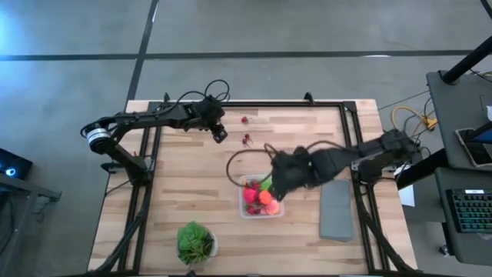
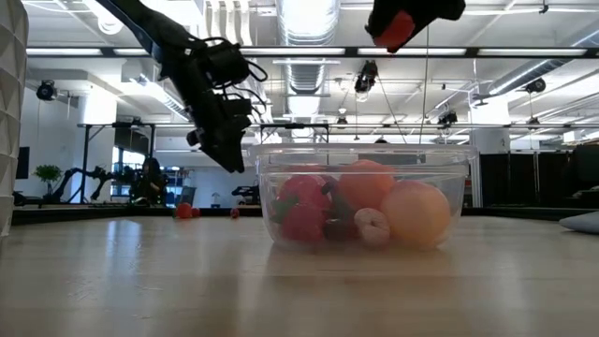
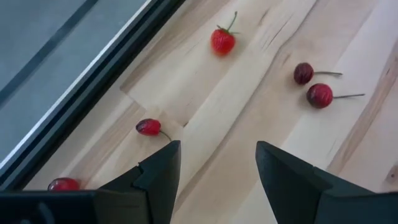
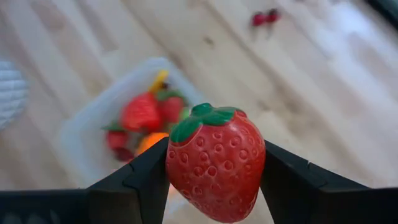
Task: Pick and placing Produce into tupperware
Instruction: Put the red strawberry into the transparent bin
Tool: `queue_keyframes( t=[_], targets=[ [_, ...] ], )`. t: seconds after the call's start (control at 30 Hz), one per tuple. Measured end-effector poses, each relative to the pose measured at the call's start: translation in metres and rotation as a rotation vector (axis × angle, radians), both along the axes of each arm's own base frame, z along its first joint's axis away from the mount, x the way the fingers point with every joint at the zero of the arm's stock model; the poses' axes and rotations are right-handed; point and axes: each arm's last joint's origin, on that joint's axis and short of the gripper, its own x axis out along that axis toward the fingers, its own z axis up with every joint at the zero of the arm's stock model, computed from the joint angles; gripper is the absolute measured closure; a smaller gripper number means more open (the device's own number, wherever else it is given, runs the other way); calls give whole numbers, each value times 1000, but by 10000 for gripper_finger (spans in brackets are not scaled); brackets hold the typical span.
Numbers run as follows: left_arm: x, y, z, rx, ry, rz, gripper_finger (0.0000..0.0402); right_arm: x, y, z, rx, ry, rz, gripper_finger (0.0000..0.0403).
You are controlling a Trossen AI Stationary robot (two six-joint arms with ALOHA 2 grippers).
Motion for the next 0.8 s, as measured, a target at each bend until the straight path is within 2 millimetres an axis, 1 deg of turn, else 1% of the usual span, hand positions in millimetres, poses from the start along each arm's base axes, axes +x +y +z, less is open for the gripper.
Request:
queue_keyframes(
  t=[0.1, 0.17, 0.3, 0.4, 0.47, 0.57, 0.67, 0.8],
  targets=[
    [-1, 0, 0, 1, -2, 1, 207, 6, 13, -16, 10, -4, 28, 195],
    [-1, 0, -1, 1, -2, 1, 207, 9, 15, -28, 9, 22, 25, 195],
    [0, 0, -1, 2, -4, 1, 207, 15, 10, -48, 72, 92, -5, 195],
    [-1, 0, -1, 1, -3, 1, 207, 18, 6, -67, 131, 160, -6, 195],
    [-1, 0, -1, 1, -3, 1, 207, 22, 6, -77, 147, 152, -13, 195],
    [-1, 0, -1, -1, -5, -1, 207, 26, 8, -87, 180, 145, -16, 189],
    [-1, 0, -1, 0, -5, 0, 207, 28, 10, -95, 178, 172, -10, 170],
    [-1, 0, -1, 0, -5, 0, 207, 29, 10, -96, 167, 172, 1, 136]
  ],
)
